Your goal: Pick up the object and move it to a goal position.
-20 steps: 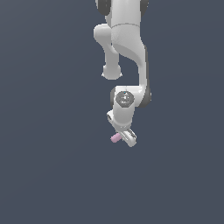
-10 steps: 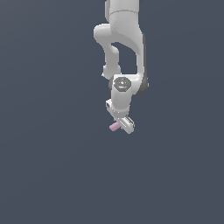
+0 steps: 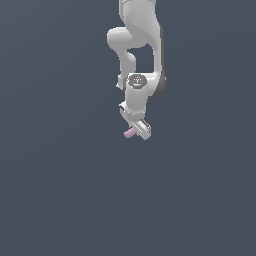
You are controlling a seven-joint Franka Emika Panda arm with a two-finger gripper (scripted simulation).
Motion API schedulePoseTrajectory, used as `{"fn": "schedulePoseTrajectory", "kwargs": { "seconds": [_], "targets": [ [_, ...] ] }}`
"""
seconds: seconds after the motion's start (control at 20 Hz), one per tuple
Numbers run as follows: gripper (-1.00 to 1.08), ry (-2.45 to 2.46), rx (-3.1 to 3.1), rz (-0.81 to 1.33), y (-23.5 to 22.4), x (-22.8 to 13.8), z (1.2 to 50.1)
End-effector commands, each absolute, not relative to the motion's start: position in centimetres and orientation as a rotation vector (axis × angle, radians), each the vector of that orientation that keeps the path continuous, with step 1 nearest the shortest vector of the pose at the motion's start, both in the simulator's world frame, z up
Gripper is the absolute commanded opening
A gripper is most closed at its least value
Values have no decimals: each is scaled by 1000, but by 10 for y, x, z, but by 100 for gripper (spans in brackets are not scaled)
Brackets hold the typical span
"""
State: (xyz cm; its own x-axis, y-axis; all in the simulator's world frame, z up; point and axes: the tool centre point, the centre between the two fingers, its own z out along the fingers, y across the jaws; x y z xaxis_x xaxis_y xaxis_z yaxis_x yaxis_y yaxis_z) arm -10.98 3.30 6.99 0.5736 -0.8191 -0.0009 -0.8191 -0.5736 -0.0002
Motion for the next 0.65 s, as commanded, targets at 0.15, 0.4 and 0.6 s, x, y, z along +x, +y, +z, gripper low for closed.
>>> {"fn": "schedulePoseTrajectory", "kwargs": {
  "seconds": [0.15,0.4,0.6],
  "targets": [
    [-100,1450,-2786,1,31,-129,77],
    [-100,1450,-2786,1,30,-135,80],
    [-100,1451,-2786,0,30,-135,80]
  ]
}}
